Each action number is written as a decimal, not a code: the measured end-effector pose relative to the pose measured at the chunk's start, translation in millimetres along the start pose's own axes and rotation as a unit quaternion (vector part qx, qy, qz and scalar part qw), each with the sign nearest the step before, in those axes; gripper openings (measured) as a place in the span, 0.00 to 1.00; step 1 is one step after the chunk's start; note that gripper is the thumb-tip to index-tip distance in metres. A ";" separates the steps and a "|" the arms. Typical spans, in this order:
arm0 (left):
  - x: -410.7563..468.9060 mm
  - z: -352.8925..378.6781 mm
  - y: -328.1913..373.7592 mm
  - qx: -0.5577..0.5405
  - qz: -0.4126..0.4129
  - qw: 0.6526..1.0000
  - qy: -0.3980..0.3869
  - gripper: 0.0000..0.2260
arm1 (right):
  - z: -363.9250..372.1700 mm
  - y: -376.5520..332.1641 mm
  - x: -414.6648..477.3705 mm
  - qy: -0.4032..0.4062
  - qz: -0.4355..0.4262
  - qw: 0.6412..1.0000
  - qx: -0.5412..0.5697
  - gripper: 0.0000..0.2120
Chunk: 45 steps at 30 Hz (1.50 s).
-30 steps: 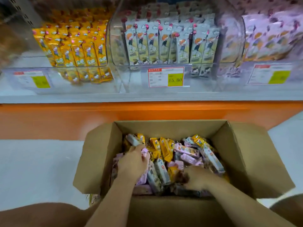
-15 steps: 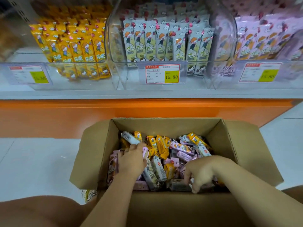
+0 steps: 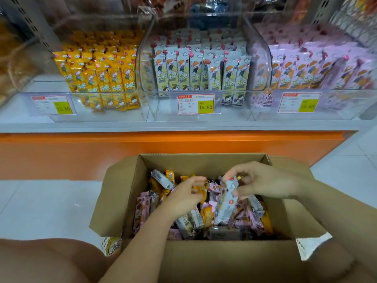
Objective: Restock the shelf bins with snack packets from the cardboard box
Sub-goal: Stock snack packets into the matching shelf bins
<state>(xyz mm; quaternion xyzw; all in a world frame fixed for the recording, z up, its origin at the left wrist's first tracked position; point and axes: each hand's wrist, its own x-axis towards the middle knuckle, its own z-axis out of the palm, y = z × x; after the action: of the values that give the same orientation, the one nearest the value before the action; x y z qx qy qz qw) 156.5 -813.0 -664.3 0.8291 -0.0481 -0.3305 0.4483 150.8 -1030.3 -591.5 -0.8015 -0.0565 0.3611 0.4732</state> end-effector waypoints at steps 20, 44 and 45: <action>19.8 24.3 5.5 -0.052 -0.042 0.996 -0.051 0.15 | 3.4 68.3 35.1 0.104 0.066 0.988 -0.092 0.18; -25.7 -17.6 79.7 -0.057 0.056 0.990 0.114 0.34 | -8.3 -23.8 -44.5 0.190 -0.078 0.978 -0.045 0.16; -33.1 -23.6 89.2 -0.038 0.069 0.990 0.116 0.37 | -8.0 -29.5 -46.7 0.192 -0.101 0.976 -0.012 0.18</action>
<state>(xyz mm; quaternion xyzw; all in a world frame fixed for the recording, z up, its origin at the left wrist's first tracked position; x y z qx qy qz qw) 164.0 -836.7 -569.5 0.8389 -0.0397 -0.2020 0.5039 129.1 -1040.1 -541.0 -0.8518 -0.0493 0.1502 0.4994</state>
